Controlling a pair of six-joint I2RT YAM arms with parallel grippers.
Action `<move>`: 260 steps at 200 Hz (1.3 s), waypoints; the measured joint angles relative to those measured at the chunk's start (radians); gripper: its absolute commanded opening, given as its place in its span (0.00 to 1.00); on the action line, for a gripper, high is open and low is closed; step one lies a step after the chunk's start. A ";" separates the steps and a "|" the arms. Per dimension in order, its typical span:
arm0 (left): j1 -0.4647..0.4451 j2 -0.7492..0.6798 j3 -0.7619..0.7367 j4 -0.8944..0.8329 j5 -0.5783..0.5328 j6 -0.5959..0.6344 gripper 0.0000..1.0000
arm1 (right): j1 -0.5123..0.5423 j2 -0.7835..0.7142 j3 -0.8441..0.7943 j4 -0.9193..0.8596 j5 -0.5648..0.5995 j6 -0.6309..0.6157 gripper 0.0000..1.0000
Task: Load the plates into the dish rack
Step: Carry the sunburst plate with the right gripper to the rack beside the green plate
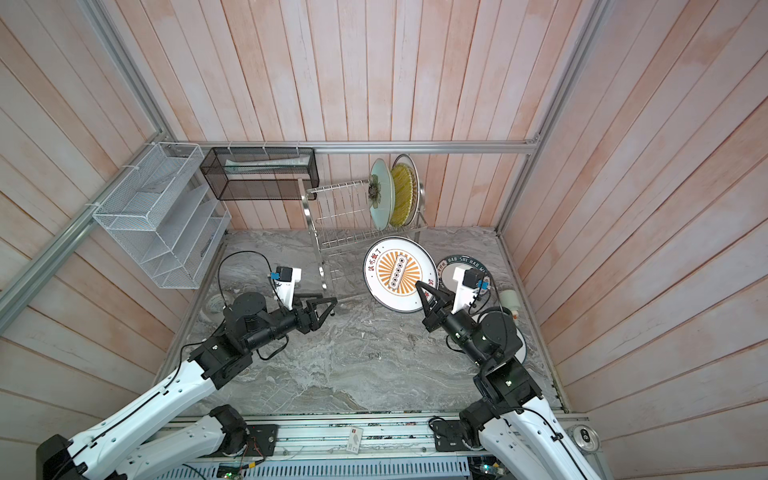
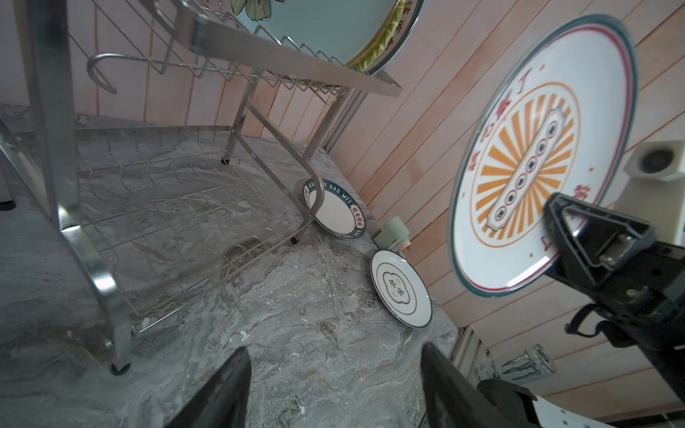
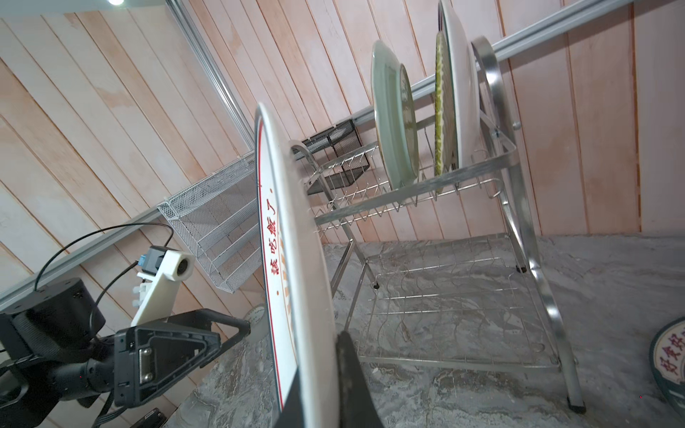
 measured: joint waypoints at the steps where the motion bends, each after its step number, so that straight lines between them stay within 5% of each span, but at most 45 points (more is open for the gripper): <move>1: 0.000 -0.003 0.000 -0.004 -0.003 0.001 0.73 | 0.000 0.002 0.002 0.000 0.000 -0.002 0.00; 135: 0.000 -0.077 0.024 -0.076 -0.090 0.031 0.73 | 0.028 0.396 0.424 0.117 -0.024 -0.200 0.00; 191: 0.000 -0.134 0.028 -0.146 -0.126 -0.004 0.73 | 0.184 0.578 0.521 0.196 0.235 -0.319 0.00; 260: -0.003 -0.165 0.050 -0.214 -0.157 -0.014 0.73 | 0.243 0.733 0.569 0.250 0.563 -0.346 0.00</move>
